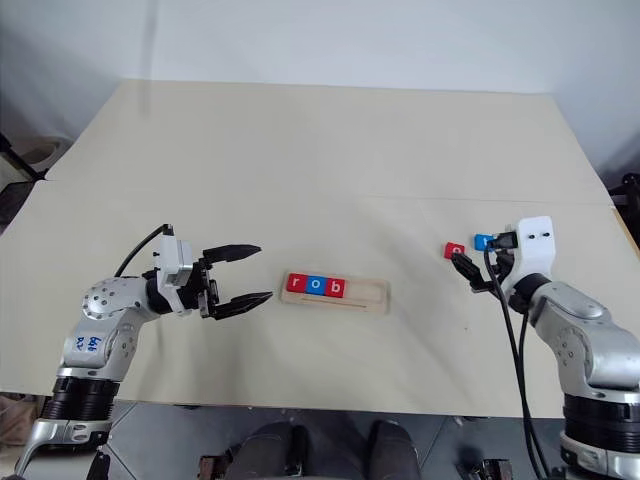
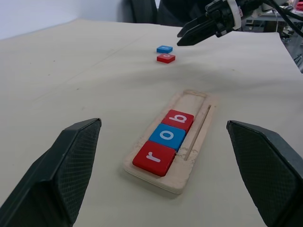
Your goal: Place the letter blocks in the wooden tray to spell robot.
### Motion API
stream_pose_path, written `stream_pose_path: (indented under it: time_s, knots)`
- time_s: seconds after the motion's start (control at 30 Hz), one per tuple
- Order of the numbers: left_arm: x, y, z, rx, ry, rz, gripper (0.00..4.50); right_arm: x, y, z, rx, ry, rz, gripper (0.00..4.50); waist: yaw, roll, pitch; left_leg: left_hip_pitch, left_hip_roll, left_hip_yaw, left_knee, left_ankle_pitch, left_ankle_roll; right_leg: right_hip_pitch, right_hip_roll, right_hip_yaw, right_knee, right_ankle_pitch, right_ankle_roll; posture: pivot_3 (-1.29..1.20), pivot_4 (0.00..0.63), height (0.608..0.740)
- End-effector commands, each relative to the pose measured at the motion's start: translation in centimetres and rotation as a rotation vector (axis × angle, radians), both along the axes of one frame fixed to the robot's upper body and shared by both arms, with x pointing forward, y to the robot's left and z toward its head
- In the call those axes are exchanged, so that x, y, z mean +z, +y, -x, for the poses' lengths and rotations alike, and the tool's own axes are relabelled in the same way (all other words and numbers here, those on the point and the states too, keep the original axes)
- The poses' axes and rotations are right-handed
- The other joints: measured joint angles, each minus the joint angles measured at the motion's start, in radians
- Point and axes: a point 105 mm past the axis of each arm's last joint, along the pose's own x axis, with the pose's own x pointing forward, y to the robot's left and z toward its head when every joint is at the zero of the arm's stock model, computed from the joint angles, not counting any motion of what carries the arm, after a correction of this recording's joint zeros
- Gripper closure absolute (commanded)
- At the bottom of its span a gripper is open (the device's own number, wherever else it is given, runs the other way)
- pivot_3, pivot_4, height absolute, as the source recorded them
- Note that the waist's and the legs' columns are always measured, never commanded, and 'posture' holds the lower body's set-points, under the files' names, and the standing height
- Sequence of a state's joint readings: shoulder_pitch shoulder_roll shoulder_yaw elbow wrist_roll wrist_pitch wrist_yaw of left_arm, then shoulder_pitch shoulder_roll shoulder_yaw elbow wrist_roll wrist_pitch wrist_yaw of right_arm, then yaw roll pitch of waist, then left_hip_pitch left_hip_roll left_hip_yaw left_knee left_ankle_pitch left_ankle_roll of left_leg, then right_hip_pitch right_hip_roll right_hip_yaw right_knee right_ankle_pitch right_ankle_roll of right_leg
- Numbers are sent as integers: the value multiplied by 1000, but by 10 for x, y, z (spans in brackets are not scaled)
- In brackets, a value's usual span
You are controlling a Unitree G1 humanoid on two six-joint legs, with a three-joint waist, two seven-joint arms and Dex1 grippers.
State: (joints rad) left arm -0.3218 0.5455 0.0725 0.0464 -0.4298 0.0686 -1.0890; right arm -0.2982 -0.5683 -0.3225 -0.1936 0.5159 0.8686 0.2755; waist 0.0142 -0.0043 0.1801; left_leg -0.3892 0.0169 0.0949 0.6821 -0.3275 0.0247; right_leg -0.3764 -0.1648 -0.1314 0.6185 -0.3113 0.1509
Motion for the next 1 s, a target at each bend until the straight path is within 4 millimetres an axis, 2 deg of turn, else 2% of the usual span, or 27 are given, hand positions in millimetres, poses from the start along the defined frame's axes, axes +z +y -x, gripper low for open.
stream_pose_path:
  time_s: [0.03, 0.37, 0.47, 0.7, 0.83, 1.0]
  knots:
    - [10, 2, 2, 3, -54, -1, 0, 5, 2, -3, -78, -5, 13, 63, -4, 0, 0, 0, 0, 0, 0, 0, 0, 0, 0, 0, 0, 0, 0, 0, 150, 740]
    - [12, 3, 3, 15, -65, -3, 0, -13, 23, -16, -197, 23, -23, 63, -15, 0, 0, -1, -1, 0, -1, 0, 0, -1, 0, 0, 0, 0, 0, 0, 150, 740]
    - [13, 3, 4, 19, -66, -3, 0, -16, 33, -21, -189, 25, -37, 564, -19, 0, 0, -1, 0, 0, -2, 0, 0, -1, 0, 0, 0, 0, 0, 0, 150, 740]
    - [13, 3, 5, 28, -69, -1, 0, -16, 34, -27, -223, -1, -35, 2958, -20, 0, 0, -1, 0, 0, -2, 0, 0, -2, 0, 0, 0, 0, 0, 0, 150, 740]
    - [12, 1, 6, 26, -66, 1, 0, -12, 41, -23, -179, -11, -46, 3038, -20, 0, 0, -1, 0, 0, -2, 0, 0, -2, 0, 1, 0, 0, 0, 0, 150, 740]
    - [9, -1, 6, 9, -50, -1, 0, -2, 46, 2, -128, 3, -35, 3038, -19, 1, 0, -1, 0, 0, -2, 0, 0, -2, 0, 0, 0, 0, 0, 0, 150, 740]
